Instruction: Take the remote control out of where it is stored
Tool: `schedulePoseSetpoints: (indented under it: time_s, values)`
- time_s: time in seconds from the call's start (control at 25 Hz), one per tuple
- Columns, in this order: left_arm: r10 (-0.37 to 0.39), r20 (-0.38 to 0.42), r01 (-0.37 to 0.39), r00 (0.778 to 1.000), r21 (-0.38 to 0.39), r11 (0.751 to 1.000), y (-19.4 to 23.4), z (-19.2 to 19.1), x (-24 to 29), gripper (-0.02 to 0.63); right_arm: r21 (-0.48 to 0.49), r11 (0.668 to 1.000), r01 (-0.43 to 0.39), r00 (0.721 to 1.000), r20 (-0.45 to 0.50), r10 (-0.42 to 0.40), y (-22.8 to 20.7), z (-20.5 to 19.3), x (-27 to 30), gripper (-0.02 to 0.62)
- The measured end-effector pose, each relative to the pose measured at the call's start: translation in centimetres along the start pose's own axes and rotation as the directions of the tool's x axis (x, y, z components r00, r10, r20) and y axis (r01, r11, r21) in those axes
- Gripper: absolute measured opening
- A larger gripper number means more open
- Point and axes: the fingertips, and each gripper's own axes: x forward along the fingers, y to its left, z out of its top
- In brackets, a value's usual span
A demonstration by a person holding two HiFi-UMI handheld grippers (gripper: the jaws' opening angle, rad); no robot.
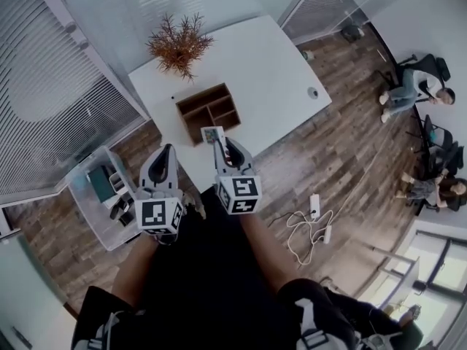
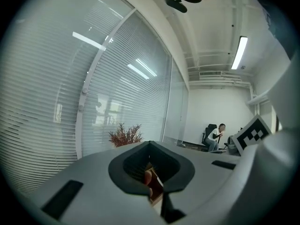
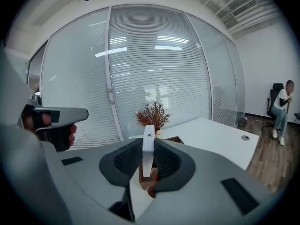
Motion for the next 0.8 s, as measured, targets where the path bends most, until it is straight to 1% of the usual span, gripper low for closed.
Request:
schedulePoseSetpoints:
  time_s: [0.08, 0.2, 0.4, 0.48, 0.64, 0.8]
  values:
    - [-0.006, -0.012, 0.006, 1.000, 0.011, 1.000, 0.1, -0.3, -1.1, -0.002, -0.004, 1.000, 0.018, 1.000, 0.013, -0.018, 0.7, 0.1, -1.1, 0.076]
    - [-0.015, -0.008, 0.015, 1.000, 0.027, 1.000, 0.0, 0.1, -2.7, -0.003, -0.015, 0.999, 0.034, 0.999, 0.028, -0.033, 1.7, 0.3, -2.7, 0.075]
    - [-0.041, 0.021, 0.041, 0.999, -0.009, 0.999, -0.2, 1.4, -4.0, -0.002, -0.017, 0.999, 0.050, 0.997, 0.058, -0.049, 2.5, 1.1, -4.7, 0.075]
    - [-0.033, 0.025, 0.033, 0.999, -0.012, 0.999, -0.1, 1.5, -4.5, -0.003, -0.024, 0.998, 0.055, 0.997, 0.060, -0.053, 2.6, 1.1, -5.2, 0.075]
    - [-0.014, 0.007, 0.015, 1.000, -0.038, 0.999, 0.3, 0.8, -5.8, -0.003, -0.030, 0.998, 0.053, 0.997, 0.061, -0.051, 3.0, 0.9, -6.1, 0.076]
    - [0.011, -0.004, -0.011, 1.000, -0.043, 0.999, 0.1, -0.1, -6.6, -0.003, -0.038, 0.998, 0.047, 0.997, 0.066, -0.044, 2.9, 1.0, -6.9, 0.075]
